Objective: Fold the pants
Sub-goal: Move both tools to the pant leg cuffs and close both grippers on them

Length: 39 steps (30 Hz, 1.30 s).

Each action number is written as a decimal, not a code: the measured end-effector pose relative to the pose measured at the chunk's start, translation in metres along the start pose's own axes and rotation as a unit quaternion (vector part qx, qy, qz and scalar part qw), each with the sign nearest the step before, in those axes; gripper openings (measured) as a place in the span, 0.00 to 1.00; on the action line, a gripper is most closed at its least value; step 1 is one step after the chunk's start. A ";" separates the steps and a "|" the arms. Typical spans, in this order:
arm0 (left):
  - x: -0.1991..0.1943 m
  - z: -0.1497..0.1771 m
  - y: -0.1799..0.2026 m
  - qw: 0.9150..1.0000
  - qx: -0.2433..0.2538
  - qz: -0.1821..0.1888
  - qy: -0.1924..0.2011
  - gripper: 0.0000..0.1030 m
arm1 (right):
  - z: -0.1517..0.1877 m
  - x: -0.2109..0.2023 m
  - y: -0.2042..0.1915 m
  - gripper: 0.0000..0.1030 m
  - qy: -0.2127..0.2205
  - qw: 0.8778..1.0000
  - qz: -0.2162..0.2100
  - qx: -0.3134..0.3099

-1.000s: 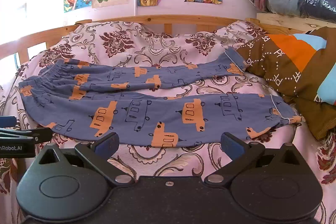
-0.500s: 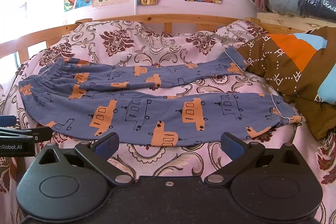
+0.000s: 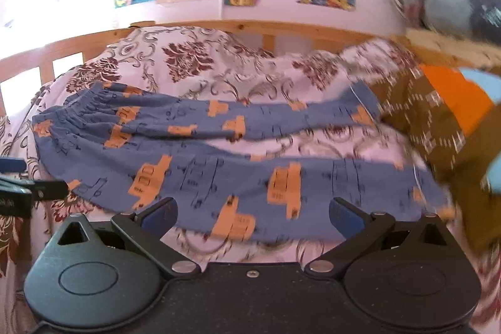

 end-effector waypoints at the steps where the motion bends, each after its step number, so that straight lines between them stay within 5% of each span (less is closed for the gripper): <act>1: 0.003 -0.008 -0.002 1.000 0.001 0.002 0.002 1.00 | -0.007 0.008 0.003 1.00 -0.001 1.000 -0.010 -0.003; 9: 0.056 -0.084 -0.027 0.998 0.056 0.016 0.028 1.00 | -0.063 0.106 0.023 1.00 -0.017 0.993 -0.109 -0.033; 14: 0.125 -0.129 -0.052 0.995 0.095 0.039 0.022 1.00 | -0.086 0.195 0.021 1.00 -0.053 0.977 -0.194 -0.068; 19: 0.210 -0.152 -0.082 0.987 0.143 0.066 -0.012 1.00 | -0.109 0.279 -0.005 1.00 -0.103 0.953 -0.279 -0.058; 23: 0.265 -0.150 -0.097 0.981 0.162 0.095 -0.054 1.00 | -0.104 0.330 -0.035 1.00 -0.166 0.913 -0.352 -0.120; 29: 0.305 -0.141 -0.099 0.959 0.194 0.161 -0.126 1.00 | -0.105 0.379 -0.046 0.99 -0.155 0.904 -0.383 -0.106; 34: 0.312 -0.126 -0.094 0.934 0.239 0.201 -0.175 0.99 | -0.089 0.414 -0.048 0.98 -0.185 0.900 -0.378 -0.113; 39: 0.323 -0.118 -0.088 0.925 0.240 0.217 -0.198 0.79 | -0.069 0.428 -0.032 0.70 -0.212 0.899 -0.361 -0.132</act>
Point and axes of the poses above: each gripper's, at about its wrist camera, not at the fingertips, and x roughly the way its jaws point, y to its right, z to its underside, the point moved 10 cm from there along x, roughly the way its jaws point, and after that the axes turned 12 degrees about y, right-handed, at the moved point
